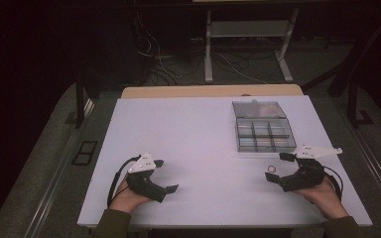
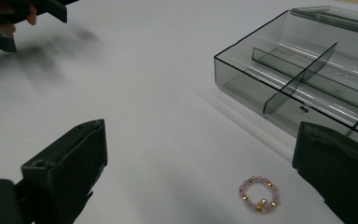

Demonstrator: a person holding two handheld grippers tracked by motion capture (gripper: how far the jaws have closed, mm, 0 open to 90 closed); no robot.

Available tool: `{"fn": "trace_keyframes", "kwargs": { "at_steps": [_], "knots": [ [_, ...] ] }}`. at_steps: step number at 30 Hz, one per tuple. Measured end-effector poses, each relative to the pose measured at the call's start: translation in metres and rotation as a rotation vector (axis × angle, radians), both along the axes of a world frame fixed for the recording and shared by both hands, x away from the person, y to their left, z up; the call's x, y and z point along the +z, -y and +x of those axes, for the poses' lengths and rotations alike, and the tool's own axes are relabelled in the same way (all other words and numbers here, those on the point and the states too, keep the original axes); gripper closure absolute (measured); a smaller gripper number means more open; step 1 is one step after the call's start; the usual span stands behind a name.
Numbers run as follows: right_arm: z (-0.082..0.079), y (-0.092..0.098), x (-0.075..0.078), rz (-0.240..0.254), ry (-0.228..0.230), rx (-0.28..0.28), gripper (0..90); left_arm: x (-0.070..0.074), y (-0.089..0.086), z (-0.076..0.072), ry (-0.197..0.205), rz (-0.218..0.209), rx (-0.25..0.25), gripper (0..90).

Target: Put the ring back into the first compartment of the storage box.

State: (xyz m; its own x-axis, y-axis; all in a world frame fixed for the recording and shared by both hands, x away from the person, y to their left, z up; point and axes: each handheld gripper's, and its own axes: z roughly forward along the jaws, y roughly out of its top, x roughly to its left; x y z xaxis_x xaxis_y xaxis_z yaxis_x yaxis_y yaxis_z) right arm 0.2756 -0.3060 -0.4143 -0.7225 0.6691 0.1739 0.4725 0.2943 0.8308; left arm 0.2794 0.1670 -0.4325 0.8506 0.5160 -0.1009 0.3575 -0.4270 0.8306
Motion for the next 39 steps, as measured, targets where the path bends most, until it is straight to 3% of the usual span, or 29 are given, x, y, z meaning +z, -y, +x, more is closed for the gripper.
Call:
{"fn": "trace_keyframes", "kwargs": {
  "at_steps": [14,22,27,39],
  "knots": [
    [0.013,0.005,0.001,-0.004,0.001,-0.009,3.0,0.000,-0.001,0.000,0.003,-0.004,0.001,0.0],
    [0.019,0.009,0.002,-0.001,0.003,-0.009,13.4,0.000,-0.001,0.001,0.000,-0.004,0.003,0.0],
    [0.025,0.011,0.001,-0.017,-0.014,-0.022,15.2,0.000,-0.001,0.001,0.002,-0.001,-0.002,0.0],
    [0.035,0.015,-0.004,-0.047,-0.041,-0.033,29.8,-0.001,-0.001,0.001,0.000,-0.002,0.002,0.0]
  ]
}}
